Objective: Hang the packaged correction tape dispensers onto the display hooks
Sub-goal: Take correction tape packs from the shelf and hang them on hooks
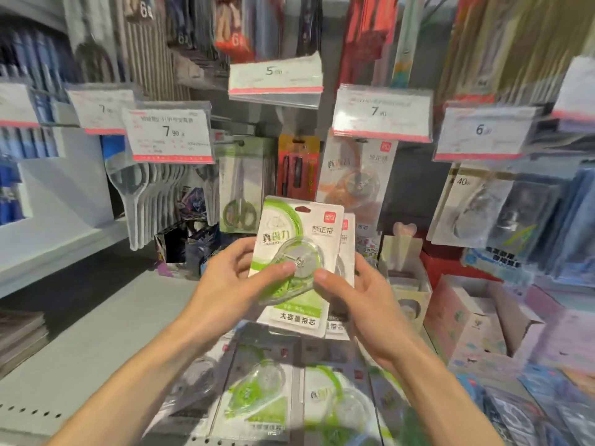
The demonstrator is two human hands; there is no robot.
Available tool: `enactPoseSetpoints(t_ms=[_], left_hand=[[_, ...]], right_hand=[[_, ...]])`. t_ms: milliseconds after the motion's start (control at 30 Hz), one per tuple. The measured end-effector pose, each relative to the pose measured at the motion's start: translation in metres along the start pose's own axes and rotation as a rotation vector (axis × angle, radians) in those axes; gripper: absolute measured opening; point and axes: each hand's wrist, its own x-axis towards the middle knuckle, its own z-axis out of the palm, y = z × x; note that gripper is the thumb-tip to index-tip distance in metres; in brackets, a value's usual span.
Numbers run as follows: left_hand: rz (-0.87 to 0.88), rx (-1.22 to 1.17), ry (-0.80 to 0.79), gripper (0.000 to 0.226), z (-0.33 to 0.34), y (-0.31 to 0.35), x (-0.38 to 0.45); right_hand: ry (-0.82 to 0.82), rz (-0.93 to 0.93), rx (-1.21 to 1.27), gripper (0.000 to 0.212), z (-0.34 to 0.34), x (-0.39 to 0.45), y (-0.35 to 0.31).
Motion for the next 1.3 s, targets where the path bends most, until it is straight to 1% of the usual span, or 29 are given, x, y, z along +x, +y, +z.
enactPoseSetpoints(t_ms=[67,133,267,367,467,600,900,1033,1167,1200,1233,1300], left_hand=[[0.025,-0.024,0.007,0.059,0.010,0.010,0.003],[0.048,-0.021,0.046,0.058,0.015,0.021,0.007],[0.149,-0.002,0.133,0.057,0.018,0.040,0.012],[0.214,-0.022,0.111,0.055,0.021,0.049,0.011],[0.278,-0.056,0.092,0.057,0.026,0.055,0.010],[0.354,-0.107,0.089,0.056,0.029,0.063,0.007],[0.389,-0.144,0.110,0.055,0.025,0.072,0.009],[0.391,-0.143,0.110,0.055,0.025,0.072,0.009],[0.388,-0.138,0.099,0.056,0.025,0.072,0.009],[0.386,-0.137,0.096,0.056,0.024,0.072,0.009],[0.384,-0.135,0.094,0.057,0.024,0.071,0.010],[0.382,-0.114,0.092,0.058,0.023,0.071,0.011]], right_hand=[[0.005,-0.006,-0.018,0.053,-0.015,-0.006,-0.010],[0.052,-0.040,-0.045,0.050,-0.033,-0.011,-0.020],[0.144,-0.129,-0.139,0.033,-0.060,-0.017,-0.039],[0.223,-0.184,-0.172,0.031,-0.068,-0.016,-0.049],[0.244,-0.212,-0.227,0.026,-0.069,-0.012,-0.054],[0.251,-0.270,-0.256,0.027,-0.064,-0.006,-0.059],[0.242,-0.397,-0.330,0.029,-0.045,0.023,-0.086],[0.301,-0.374,-0.318,0.021,-0.044,0.036,-0.087],[0.361,-0.330,-0.342,0.020,-0.046,0.045,-0.083],[0.380,-0.322,-0.351,0.021,-0.047,0.048,-0.081],[0.399,-0.311,-0.360,0.028,-0.047,0.050,-0.079],[0.435,-0.271,-0.360,0.057,-0.047,0.058,-0.073]])
